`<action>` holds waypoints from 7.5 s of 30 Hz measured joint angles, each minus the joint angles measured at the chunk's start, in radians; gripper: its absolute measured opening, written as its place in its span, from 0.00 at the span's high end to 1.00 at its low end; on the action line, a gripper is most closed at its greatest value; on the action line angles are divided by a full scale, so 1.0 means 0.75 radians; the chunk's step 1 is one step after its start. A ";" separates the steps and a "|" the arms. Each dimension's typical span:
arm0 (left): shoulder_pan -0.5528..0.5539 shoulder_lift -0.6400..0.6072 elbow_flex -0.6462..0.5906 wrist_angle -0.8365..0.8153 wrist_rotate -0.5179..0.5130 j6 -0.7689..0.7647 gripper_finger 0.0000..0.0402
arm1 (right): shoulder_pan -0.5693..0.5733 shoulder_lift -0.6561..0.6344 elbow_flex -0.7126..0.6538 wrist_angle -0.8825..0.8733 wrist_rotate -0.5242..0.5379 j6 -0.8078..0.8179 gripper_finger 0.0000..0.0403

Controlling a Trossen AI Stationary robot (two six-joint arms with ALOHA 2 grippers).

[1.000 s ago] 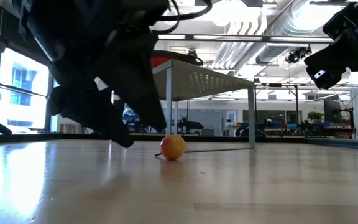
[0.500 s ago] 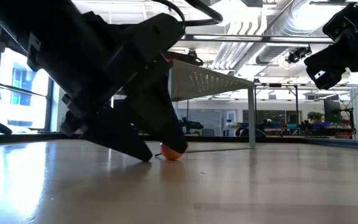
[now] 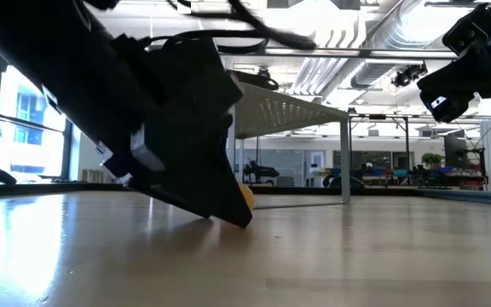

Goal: Pick & Place Fruit
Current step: Put the orange pear into the red strainer on the shelf

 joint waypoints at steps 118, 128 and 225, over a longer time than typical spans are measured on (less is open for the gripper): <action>0.087 0.019 -0.002 0.305 -0.001 0.216 0.93 | 0.000 0.000 0.000 -0.038 0.000 0.001 0.99; 0.100 0.018 -0.002 0.441 -0.032 0.430 0.93 | 0.000 0.000 0.000 -0.039 0.006 -0.016 0.99; 0.376 -2.032 -1.506 0.592 0.588 1.192 1.00 | 0.202 1.333 0.955 -0.307 0.182 0.289 0.99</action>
